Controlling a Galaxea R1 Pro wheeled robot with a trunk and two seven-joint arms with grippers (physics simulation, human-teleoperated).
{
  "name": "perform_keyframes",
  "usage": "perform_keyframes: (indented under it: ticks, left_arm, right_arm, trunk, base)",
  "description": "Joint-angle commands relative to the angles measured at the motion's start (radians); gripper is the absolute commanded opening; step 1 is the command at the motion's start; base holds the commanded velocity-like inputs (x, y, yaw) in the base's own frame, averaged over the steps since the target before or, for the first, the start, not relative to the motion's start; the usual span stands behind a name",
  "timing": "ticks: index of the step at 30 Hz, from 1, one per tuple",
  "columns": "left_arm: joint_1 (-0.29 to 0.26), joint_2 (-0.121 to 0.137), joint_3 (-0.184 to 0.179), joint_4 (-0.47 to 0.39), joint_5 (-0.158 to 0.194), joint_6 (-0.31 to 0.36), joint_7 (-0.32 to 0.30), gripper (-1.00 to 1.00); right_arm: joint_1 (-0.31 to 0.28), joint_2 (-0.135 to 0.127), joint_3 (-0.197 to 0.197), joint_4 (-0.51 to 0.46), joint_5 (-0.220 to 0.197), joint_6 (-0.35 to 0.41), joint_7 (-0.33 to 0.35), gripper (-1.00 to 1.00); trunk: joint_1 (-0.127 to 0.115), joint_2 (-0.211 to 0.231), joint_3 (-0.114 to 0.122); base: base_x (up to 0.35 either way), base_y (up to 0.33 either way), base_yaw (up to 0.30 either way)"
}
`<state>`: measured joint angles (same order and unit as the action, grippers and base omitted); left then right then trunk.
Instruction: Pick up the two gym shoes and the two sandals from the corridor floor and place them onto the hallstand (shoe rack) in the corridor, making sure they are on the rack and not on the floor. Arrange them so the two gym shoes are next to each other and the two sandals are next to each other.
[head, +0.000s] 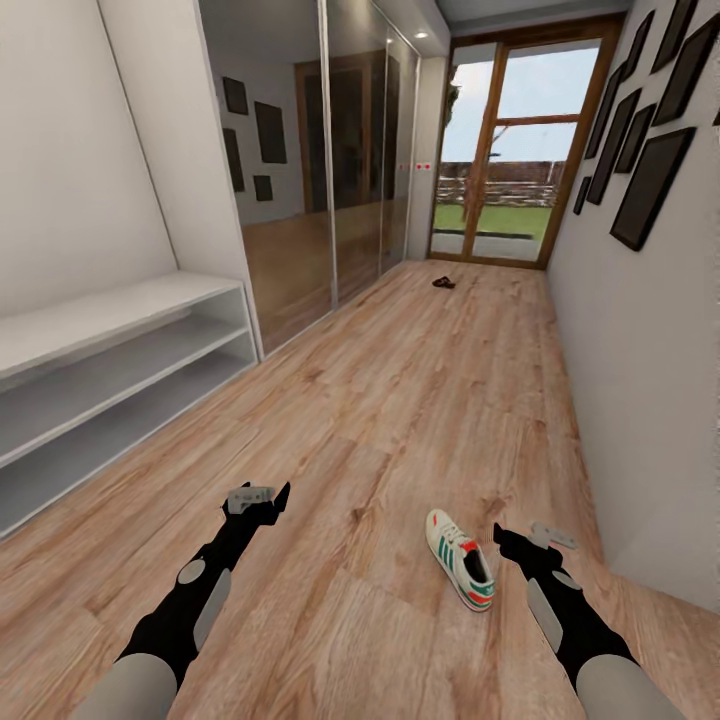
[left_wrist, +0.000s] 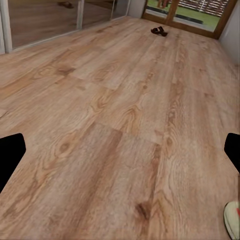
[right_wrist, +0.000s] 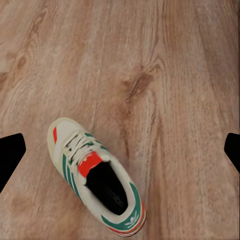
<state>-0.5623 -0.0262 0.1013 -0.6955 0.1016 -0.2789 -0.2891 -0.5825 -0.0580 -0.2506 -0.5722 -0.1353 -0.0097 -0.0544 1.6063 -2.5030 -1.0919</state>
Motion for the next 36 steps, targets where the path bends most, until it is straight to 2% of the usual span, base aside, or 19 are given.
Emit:
perform_keyframes:
  ticks: [1,7,12,36]
  left_arm:
    - [-0.001,-0.001,0.005,0.001,0.009,0.001,-0.01,1.0]
    - [-0.001,-0.001,0.005,0.001,0.009,0.001,-0.01,1.0]
    - [-0.001,-0.001,0.005,0.001,0.009,0.001,-0.01,1.0]
    - [-0.001,-0.001,0.005,0.001,0.009,0.001,-0.01,1.0]
  right_arm:
    - [0.0,0.0,0.002,0.0,-0.01,-0.001,-0.002,1.0]
    - [0.0,-0.001,0.002,0.0,-0.01,-0.001,-0.002,1.0]
    - [0.0,-0.001,0.002,0.0,-0.01,-0.001,-0.002,1.0]
    - [0.0,0.0,0.002,0.0,-0.01,-0.001,-0.002,1.0]
  trunk:
    - [0.0,0.0,-0.001]
    - [0.0,0.0,-0.001]
    - [0.0,0.0,-0.001]
    - [0.0,0.0,-0.001]
  base:
    - [0.121,-0.284,0.0]
    - [0.144,-0.277,0.049]
    - [0.136,-0.154,0.227]
    - [0.008,-0.009,0.293]
